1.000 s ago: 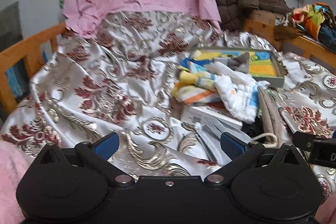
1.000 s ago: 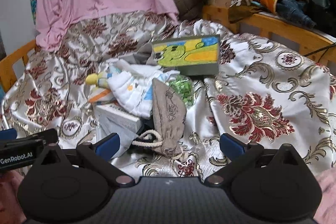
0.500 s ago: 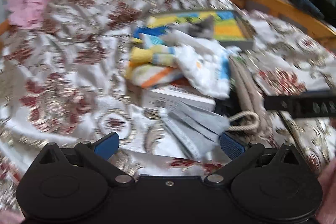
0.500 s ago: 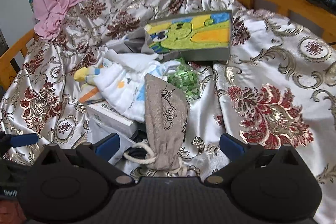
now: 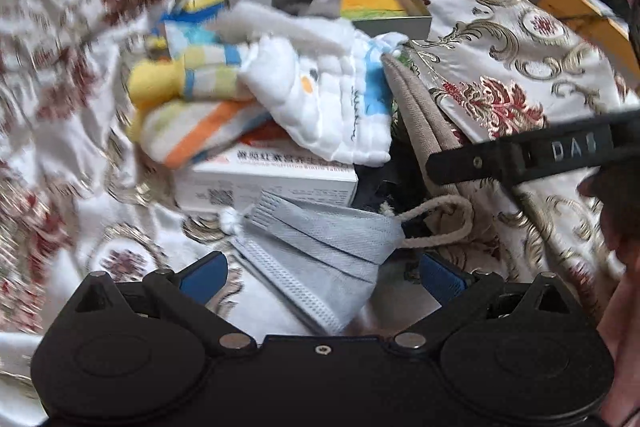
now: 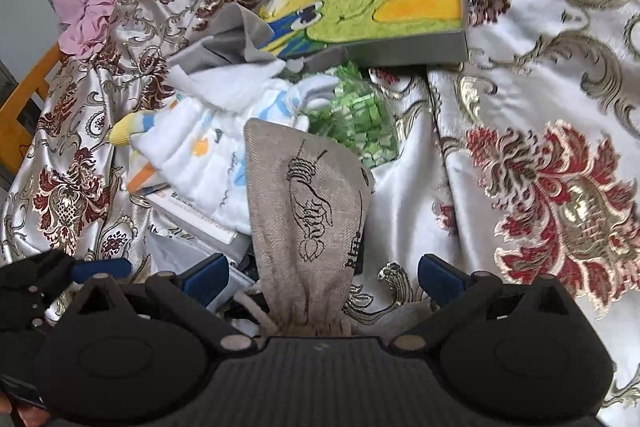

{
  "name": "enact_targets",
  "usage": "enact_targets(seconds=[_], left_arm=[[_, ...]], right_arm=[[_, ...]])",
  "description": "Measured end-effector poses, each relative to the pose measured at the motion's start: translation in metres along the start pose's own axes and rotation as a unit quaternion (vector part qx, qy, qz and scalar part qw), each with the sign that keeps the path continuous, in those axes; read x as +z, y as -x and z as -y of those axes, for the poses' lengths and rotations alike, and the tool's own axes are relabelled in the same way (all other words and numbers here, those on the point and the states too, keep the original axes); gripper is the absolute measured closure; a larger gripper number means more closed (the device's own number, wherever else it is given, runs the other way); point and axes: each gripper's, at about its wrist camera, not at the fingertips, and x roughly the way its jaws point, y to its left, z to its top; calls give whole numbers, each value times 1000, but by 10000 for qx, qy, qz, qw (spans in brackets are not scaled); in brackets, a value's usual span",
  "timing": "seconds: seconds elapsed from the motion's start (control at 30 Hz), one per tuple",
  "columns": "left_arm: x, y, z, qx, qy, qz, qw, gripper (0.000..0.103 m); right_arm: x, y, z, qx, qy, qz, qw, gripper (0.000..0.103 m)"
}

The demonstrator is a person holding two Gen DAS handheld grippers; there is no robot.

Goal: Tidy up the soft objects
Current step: 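Grasp the beige drawstring pouch with the right gripper while the left gripper grasps the grey mask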

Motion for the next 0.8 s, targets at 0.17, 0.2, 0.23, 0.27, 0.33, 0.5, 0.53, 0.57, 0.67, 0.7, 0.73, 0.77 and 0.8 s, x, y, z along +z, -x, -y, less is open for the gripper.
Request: enact_targets(seconds=[0.17,0.2,0.23,0.27,0.33,0.5,0.53,0.57,0.67,0.7,0.73,0.77,0.8], left_arm=[[6,-13,-27,-421,1108,-198,9928,2],[7,-15,-32,-510,1326,-216,9896,2],[7,-16,-37,-592,1563,-217,9857,2],[7,-16,-42,-675,1783,-204,9814,3],[8,-17,-49,-803,2153,-154,9731,4],[10,-28,-57,-972,2690,-258,9579,13],[12,-29,-57,-968,2750,-256,9562,15],[12,-31,-58,-969,2805,-257,9546,18],[12,-34,-63,-948,3026,-271,9480,26],[11,-35,-65,-935,3118,-291,9451,29],[10,-35,-67,-911,3166,-313,9436,31],[9,-36,-69,-900,3203,-338,9424,31],[10,-36,-68,-897,3220,-342,9419,31]], right_arm=[[2,-9,10,217,-367,-170,9989,8],[2,-11,12,236,-426,-181,9986,9],[3,-12,13,253,-476,-193,9984,12],[3,-13,14,274,-526,-208,9980,13],[3,-15,17,305,-608,-245,9974,15],[3,-18,21,349,-780,-285,9959,26],[4,-20,20,369,-797,-314,9956,29],[3,-21,20,369,-801,-341,9955,32],[2,-22,18,353,-785,-391,9955,45],[1,-22,17,357,-792,-401,9954,46],[1,-21,18,359,-805,-392,9953,48],[1,-21,17,357,-816,-382,9953,49],[0,-20,17,351,-822,-372,9953,50]])
